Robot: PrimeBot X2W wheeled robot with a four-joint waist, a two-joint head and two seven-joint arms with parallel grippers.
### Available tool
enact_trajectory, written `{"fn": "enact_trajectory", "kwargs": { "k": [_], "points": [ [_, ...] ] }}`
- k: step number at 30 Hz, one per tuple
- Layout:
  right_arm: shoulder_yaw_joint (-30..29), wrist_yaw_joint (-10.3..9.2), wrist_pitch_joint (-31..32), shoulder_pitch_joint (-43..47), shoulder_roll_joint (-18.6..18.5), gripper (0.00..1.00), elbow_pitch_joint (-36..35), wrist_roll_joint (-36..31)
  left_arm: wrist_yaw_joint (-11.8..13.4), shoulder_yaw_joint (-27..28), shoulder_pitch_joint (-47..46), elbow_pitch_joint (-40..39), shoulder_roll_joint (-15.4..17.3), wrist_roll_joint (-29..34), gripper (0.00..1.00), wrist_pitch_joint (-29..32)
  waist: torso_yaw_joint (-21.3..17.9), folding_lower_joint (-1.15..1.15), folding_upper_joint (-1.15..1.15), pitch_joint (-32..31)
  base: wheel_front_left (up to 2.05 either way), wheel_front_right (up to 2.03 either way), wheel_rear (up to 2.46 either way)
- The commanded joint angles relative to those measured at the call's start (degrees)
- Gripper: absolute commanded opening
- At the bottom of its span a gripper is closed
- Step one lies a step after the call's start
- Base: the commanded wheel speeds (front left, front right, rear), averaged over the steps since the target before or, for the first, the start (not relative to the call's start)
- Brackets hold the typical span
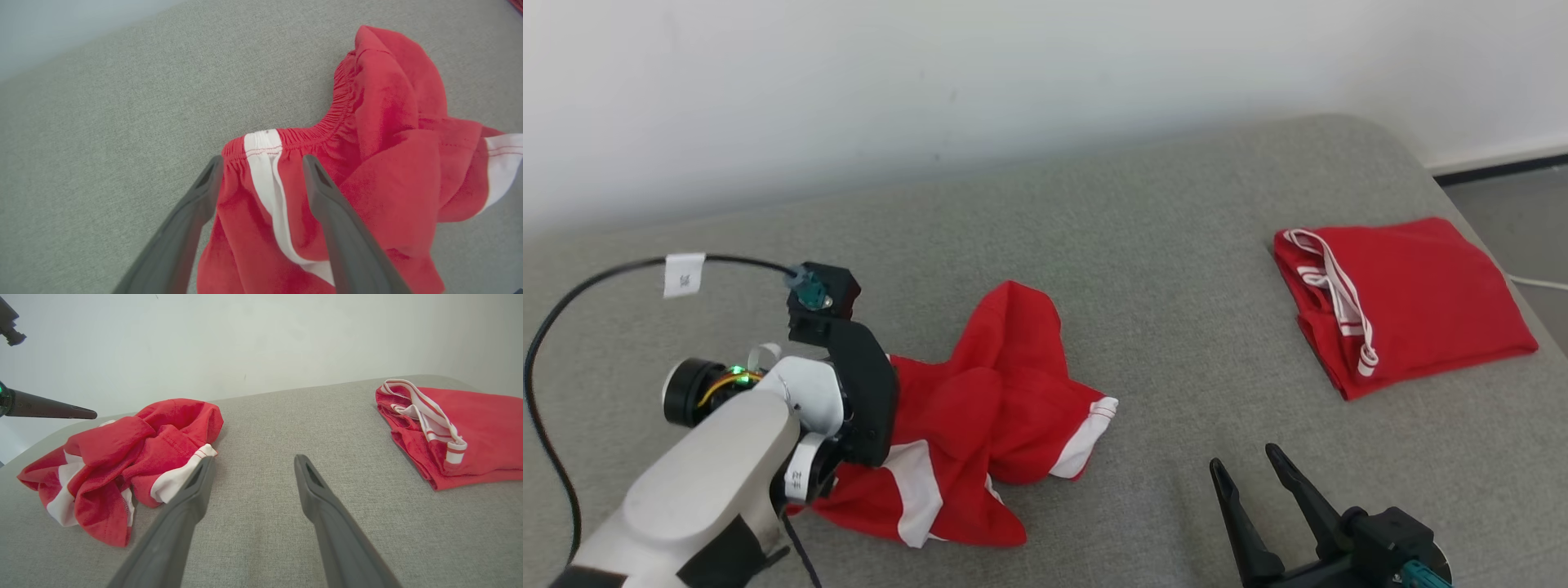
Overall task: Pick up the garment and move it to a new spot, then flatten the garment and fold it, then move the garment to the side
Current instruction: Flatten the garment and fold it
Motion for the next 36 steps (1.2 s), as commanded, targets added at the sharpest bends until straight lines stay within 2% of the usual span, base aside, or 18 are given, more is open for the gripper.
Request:
{"fn": "enact_trajectory", "kwargs": {
  "k": [1,6,10,13,20,27,28,29,33,36],
  "points": [
    [0.1,-0.12,-0.3,-0.3,0.1,1.0,0.0,0.2,-0.3,-0.2,-0.8,0.3,0.2,0.6,1.0,0.4,-2.2,0.0,0.0,2.4,0.0,0.0,0.0],
    [0.1,-0.12,-0.9,-1.5,0.3,1.0,-0.1,-0.1,-5.5,-3.9,-6.7,3.9,1.2,1.3,1.0,9.2,-3.9,0.0,0.0,5.6,0.0,0.0,0.0],
    [0.3,-0.12,-1.3,-2.3,0.7,1.0,0.1,-0.3,-5.2,-5.7,-9.1,5.9,1.9,2.9,1.0,13.3,-4.4,0.0,0.0,7.1,0.0,0.0,0.0],
    [0.7,-0.12,-1.6,-2.9,0.9,1.0,0.3,-0.4,-6.1,-6.7,-9.8,6.8,2.2,3.0,1.0,15.7,-4.6,0.0,0.0,7.9,0.0,0.0,0.0],
    [1.4,-0.12,-1.9,-4.4,1.1,1.0,0.9,-0.1,-9.7,-10.1,-11.5,7.2,1.4,5.7,1.0,15.5,-4.4,0.0,0.0,9.4,0.0,0.0,0.0],
    [2.2,-0.12,-2.3,-5.8,1.4,1.0,1.5,0.0,-11.4,-11.2,-11.8,9.8,-0.1,6.3,1.0,13.5,-4.9,0.0,0.0,10.1,0.0,0.0,0.0],
    [2.2,-0.12,-2.3,-5.9,1.5,1.0,1.6,0.1,-11.6,-11.1,-11.9,10.1,-0.3,6.2,0.48,13.2,-4.9,0.0,0.0,10.1,0.0,0.0,0.0],
    [2.2,-0.12,-2.4,-5.8,1.4,1.0,1.7,0.2,-11.6,-11.0,-12.0,10.3,-0.4,6.1,0.0,12.7,-4.9,0.0,0.0,10.1,0.0,0.0,0.0],
    [1.9,-0.12,-2.7,-5.3,1.5,1.0,2.2,0.3,-12.0,-9.1,-11.8,10.6,-1.5,4.3,0.0,9.6,-4.5,0.0,0.0,9.8,0.0,0.0,0.0],
    [1.6,-0.12,-2.8,-5.0,1.7,1.0,2.4,0.2,-12.3,-6.4,-11.8,9.5,-4.2,2.3,0.0,4.2,-3.9,0.0,0.0,9.2,0.0,0.0,0.0]
  ]
}}
